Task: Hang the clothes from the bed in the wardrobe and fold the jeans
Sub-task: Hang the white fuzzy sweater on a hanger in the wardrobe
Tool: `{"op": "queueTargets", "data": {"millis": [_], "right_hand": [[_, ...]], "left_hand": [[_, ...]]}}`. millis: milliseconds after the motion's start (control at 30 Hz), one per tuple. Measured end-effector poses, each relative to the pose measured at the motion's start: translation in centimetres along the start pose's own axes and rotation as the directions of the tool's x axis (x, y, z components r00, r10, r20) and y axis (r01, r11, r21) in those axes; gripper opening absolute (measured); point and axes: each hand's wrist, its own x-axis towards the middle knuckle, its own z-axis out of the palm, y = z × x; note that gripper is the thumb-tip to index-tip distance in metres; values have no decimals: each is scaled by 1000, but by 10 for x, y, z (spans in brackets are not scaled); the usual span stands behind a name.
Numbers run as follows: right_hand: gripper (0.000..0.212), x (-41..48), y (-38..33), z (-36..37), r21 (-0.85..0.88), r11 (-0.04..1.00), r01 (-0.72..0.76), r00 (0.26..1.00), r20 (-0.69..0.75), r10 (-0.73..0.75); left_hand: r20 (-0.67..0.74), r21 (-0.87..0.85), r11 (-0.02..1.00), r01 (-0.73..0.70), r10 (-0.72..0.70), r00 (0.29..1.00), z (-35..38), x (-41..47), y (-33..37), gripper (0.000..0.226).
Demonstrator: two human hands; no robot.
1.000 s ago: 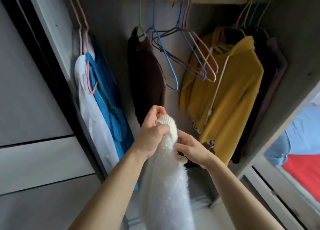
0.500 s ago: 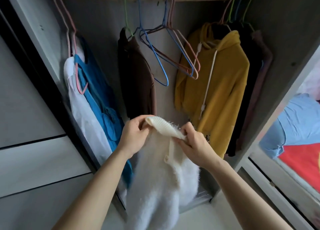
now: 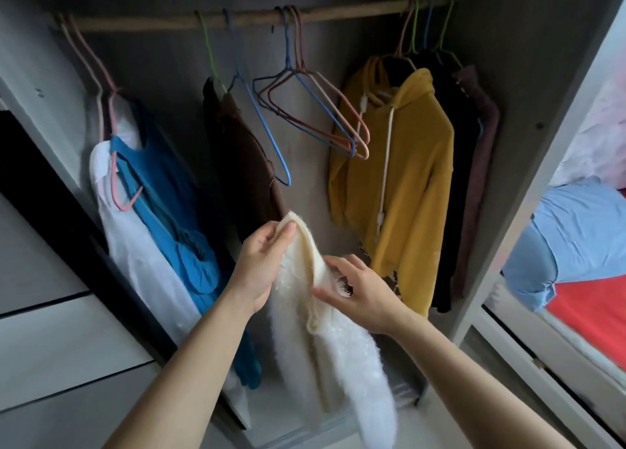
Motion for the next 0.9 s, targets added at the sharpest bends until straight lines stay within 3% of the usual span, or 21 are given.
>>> {"op": "queueTargets", "data": {"millis": [67, 133, 200, 267, 367, 433, 500, 600, 767, 900], "right_hand": [[80, -3, -1, 8, -42, 999, -27, 994, -106, 22], [48, -2, 1, 11, -68, 997, 47, 983, -176, -59], [45, 0, 10, 4, 96, 992, 86, 981, -181, -67], [53, 0, 16, -8, 344, 939, 20, 993, -119, 22], [59, 4, 20, -18, 628, 760, -168, 986, 92, 142], [50, 9, 16, -19, 720, 637, -275, 961, 232, 153], [48, 14, 9, -19, 740, 582, -339, 940, 286, 184], [52, 22, -4, -17, 732, 618, -287, 957, 199, 209], [51, 34, -27, -24, 471, 880, -66, 977, -149, 153], [60, 44, -46, -35, 277, 961, -3, 997, -78, 26]], "left_hand": [[-2, 12, 999, -30, 30, 1000, 9, 4, 0, 28], [-3, 22, 1000, -18, 18, 1000, 14, 7, 0, 30], [-35, -18, 999, 41, -41, 999, 14, 9, 0, 28], [-34, -85, 991, 105, -108, 994, 8, 11, -2, 29], [-9, -61, 988, 144, -145, 989, -1, 11, -6, 48], [-36, -45, 988, 148, -150, 988, -3, 10, -6, 59], [-69, 25, 989, 144, -142, 988, -3, 7, -5, 61], [-125, 143, 979, 143, -126, 984, -11, 2, -10, 49], [-214, 483, 862, 155, -56, 975, -26, 2, -13, 19], [-368, 445, 890, 102, 77, 927, -22, 9, -4, 14]]}}
